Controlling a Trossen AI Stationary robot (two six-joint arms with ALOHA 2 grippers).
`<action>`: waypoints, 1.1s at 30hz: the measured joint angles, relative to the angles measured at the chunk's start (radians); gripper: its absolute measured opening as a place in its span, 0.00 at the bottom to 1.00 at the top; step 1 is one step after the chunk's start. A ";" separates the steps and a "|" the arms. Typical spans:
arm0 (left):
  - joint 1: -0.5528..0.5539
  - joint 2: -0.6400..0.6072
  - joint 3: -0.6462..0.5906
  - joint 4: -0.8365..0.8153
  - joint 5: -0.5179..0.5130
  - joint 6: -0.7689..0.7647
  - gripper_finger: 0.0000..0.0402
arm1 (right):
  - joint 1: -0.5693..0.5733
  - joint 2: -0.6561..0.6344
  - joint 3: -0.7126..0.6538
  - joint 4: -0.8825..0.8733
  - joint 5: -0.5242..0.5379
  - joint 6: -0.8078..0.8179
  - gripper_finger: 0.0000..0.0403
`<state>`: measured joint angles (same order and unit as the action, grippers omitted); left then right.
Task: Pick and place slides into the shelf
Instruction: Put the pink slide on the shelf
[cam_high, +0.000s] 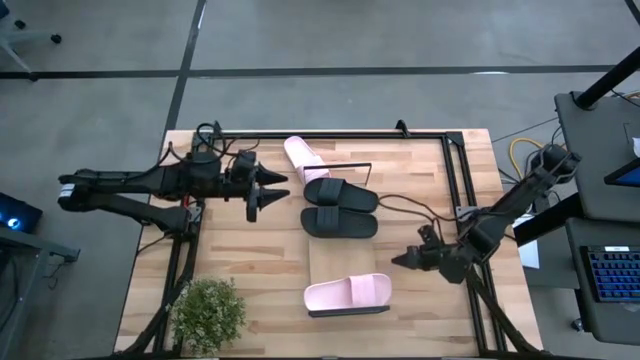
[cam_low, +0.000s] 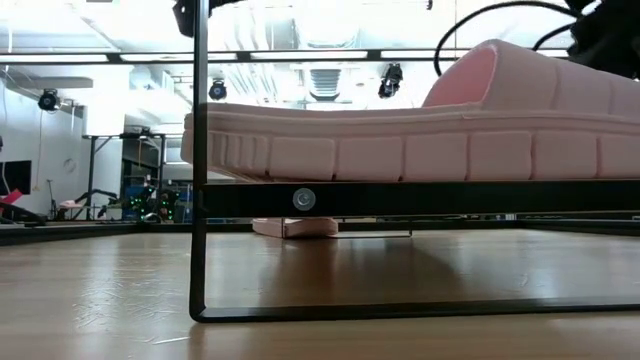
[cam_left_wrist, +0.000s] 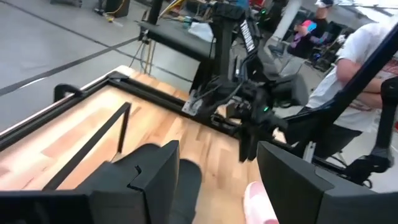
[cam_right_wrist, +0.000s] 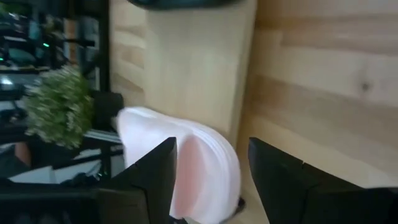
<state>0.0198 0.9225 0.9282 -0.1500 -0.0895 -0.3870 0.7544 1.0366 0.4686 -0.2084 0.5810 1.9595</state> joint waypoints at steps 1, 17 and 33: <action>0.007 -0.003 -0.004 -0.010 0.000 -0.001 0.50 | 0.000 -0.016 0.000 -0.006 0.016 -0.007 0.47; 0.269 0.012 -0.149 -0.043 0.169 -0.134 0.50 | 0.000 -0.157 0.034 0.005 0.166 -0.190 0.47; 0.579 0.185 -0.146 0.048 0.534 -0.185 0.50 | -0.001 -0.157 0.045 0.004 0.181 -0.216 0.46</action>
<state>0.5990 1.1079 0.7826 -0.1017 0.4448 -0.5719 0.7536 0.8795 0.5140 -0.2043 0.7620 1.7435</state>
